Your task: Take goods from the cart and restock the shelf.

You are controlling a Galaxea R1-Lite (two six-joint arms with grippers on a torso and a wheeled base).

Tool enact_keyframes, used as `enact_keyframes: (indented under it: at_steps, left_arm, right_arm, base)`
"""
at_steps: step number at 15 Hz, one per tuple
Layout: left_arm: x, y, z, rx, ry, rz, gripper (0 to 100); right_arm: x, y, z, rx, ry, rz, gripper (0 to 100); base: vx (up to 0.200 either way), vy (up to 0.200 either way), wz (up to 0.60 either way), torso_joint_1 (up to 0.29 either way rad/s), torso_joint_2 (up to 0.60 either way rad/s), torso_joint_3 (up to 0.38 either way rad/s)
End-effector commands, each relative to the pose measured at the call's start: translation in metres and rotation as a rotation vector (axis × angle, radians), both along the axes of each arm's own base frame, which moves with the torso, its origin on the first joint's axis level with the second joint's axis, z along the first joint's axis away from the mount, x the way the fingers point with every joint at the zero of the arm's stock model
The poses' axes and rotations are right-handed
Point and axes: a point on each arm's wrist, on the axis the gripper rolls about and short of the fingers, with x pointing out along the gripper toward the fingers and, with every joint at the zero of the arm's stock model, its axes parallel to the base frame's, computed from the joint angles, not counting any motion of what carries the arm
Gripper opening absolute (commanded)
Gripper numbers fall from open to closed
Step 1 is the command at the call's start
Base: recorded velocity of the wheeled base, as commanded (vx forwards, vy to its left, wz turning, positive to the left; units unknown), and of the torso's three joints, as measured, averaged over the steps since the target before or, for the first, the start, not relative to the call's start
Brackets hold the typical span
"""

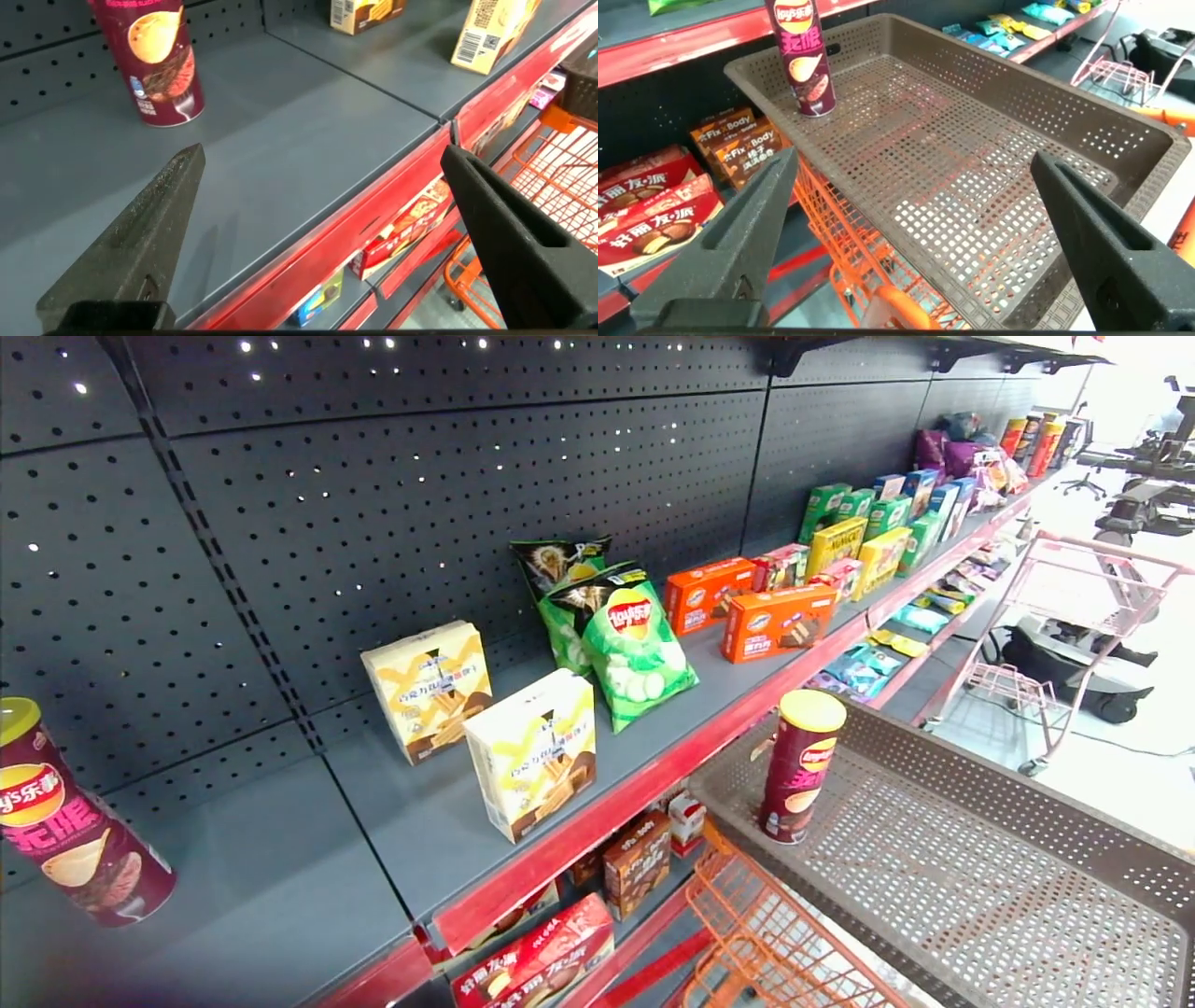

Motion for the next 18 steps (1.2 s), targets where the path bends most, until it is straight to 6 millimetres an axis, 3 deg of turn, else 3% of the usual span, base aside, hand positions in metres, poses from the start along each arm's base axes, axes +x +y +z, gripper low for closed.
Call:
enact_keyframes:
  at_steps: [1,4,5,6,9,11,12,15,18]
  left_arm:
    - [0.000,0.000,0.000,0.000,-0.001,0.000,100]
    - [0.000,0.000,0.000,0.000,-0.001,0.002,100]
    - [0.000,0.000,0.000,-0.002,-0.001,0.000,100]
    - [0.000,0.000,0.000,0.000,-0.001,0.000,100]
    - [0.000,0.000,0.000,0.000,-0.001,0.000,100]
    - [0.000,0.000,0.000,0.000,-0.001,0.000,100]
    - [0.000,0.000,0.000,0.000,-0.001,0.000,100]
    - [0.000,0.000,0.000,0.000,-0.001,0.000,100]
    - [0.000,0.000,0.000,0.000,-0.001,0.000,100]
  right_arm:
    - [0.001,0.000,0.000,0.001,0.019,-0.008,100]
    - [0.001,0.000,0.004,-0.002,0.009,-0.007,100]
    - [0.006,0.000,0.032,-0.003,0.031,0.004,100]
    - [0.018,0.000,0.048,-0.004,0.085,0.012,100]
    - [0.034,0.000,0.076,0.000,0.083,0.011,100]
    - [0.053,0.000,0.093,0.003,0.137,-0.016,100]
    - [0.071,-0.003,0.100,0.012,0.199,-0.066,100]
    - [0.100,-0.006,0.099,0.047,0.250,-0.088,100]
    - [0.121,-0.004,0.095,0.066,0.305,0.014,100]
  base:
    - [0.000,0.000,0.00,0.000,0.00,0.000]
    - [0.000,0.000,0.00,0.000,0.00,0.000]
    - [0.000,0.000,0.00,0.000,0.00,0.000]
    - [0.000,0.000,0.00,0.000,0.00,0.000]
    - [0.000,0.000,0.00,0.000,0.00,0.000]
    - [0.000,0.000,0.00,0.000,0.00,0.000]
    - [0.000,0.000,0.00,0.000,0.00,0.000]
    - [0.000,0.000,0.00,0.000,0.00,0.000]
    - [0.000,0.000,0.00,0.000,0.00,0.000]
